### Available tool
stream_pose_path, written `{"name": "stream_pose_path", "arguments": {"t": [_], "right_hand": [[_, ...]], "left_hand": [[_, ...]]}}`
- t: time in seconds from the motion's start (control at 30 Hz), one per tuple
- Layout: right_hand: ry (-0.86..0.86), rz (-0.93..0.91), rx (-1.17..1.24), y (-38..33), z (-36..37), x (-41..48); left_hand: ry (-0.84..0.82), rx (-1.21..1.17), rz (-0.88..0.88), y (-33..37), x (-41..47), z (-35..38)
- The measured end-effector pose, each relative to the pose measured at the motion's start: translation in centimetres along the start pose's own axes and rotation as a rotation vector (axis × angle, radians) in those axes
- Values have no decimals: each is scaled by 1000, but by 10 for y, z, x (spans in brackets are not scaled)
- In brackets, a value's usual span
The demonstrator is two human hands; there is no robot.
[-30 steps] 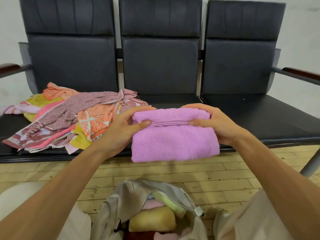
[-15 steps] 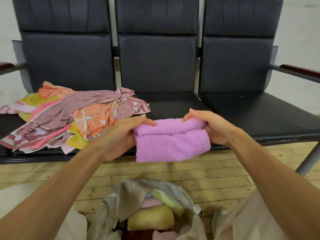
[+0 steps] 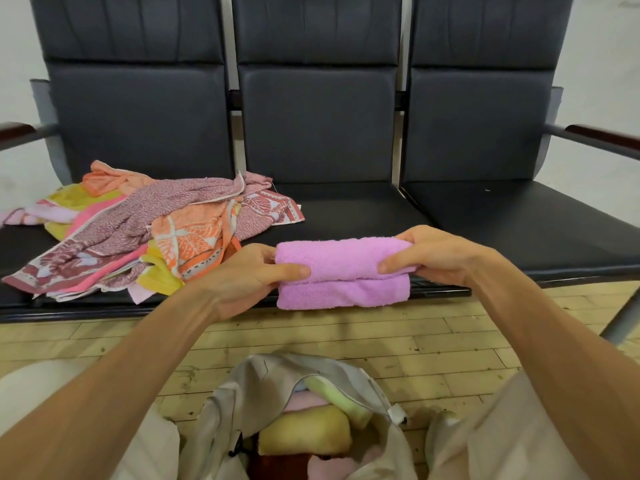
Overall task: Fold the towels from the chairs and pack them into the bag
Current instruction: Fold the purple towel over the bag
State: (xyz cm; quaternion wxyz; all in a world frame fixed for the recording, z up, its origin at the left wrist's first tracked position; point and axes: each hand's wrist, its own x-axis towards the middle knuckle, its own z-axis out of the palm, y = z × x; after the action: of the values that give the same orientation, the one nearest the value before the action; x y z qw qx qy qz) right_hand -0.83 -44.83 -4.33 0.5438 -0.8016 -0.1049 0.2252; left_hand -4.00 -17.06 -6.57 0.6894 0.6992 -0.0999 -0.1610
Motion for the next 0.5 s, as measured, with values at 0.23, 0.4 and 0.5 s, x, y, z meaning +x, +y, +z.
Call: {"name": "stream_pose_path", "arguments": {"t": [0.23,0.4,0.5], "right_hand": [[17,-183,-4,-4,2,-6],[21,-228,13,-3,12,-5],[38,-287,11,-2,16,-2]], "left_hand": [[-46,187,130,6,-7,0],[-8,126,127,8,-8,-5],[-15,44,112,8,-9,-8]]}}
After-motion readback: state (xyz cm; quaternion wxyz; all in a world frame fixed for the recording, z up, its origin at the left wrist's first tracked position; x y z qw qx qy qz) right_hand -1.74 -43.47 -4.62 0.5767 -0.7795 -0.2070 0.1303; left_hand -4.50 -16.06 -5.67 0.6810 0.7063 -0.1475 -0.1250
